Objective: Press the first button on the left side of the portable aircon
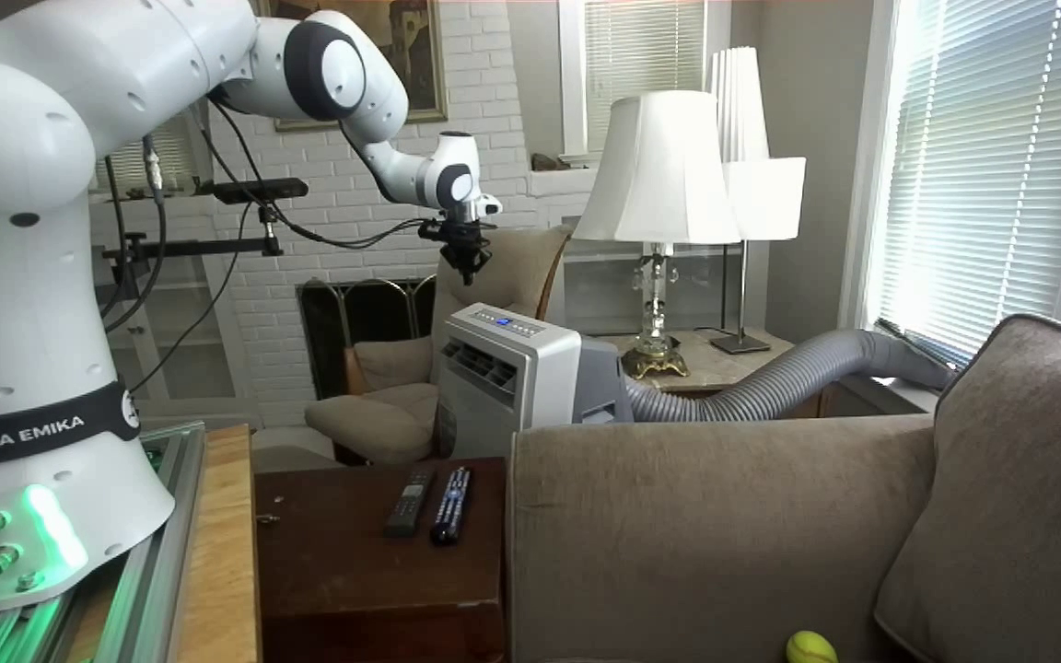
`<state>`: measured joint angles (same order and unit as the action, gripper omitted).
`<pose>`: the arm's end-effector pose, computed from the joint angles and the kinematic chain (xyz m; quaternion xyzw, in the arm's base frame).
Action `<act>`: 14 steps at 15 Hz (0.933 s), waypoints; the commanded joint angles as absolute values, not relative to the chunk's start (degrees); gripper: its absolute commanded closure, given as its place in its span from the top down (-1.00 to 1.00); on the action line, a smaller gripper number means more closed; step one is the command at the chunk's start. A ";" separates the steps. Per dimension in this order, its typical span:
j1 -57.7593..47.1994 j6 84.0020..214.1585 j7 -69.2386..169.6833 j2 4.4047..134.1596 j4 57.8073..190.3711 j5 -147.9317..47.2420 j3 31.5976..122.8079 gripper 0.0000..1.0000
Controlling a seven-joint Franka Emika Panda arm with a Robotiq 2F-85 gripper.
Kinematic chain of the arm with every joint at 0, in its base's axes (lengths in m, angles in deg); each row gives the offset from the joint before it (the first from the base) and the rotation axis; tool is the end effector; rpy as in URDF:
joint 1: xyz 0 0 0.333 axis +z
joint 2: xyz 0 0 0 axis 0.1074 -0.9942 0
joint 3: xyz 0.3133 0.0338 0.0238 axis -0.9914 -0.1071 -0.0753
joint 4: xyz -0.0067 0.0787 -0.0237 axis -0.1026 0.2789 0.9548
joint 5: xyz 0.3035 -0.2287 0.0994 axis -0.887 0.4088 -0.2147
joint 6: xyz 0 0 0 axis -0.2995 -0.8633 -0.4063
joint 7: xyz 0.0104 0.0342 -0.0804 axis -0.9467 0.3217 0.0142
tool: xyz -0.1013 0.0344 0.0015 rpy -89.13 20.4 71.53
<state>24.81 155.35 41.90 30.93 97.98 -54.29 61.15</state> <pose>0.6198 0.5009 0.2586 -0.9232 -0.3296 -0.1408 0.1389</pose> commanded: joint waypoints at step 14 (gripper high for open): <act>31.02 160.68 44.53 11.20 73.87 -51.86 64.52 -1.00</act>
<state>29.64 159.10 42.26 15.88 81.01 -53.45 63.71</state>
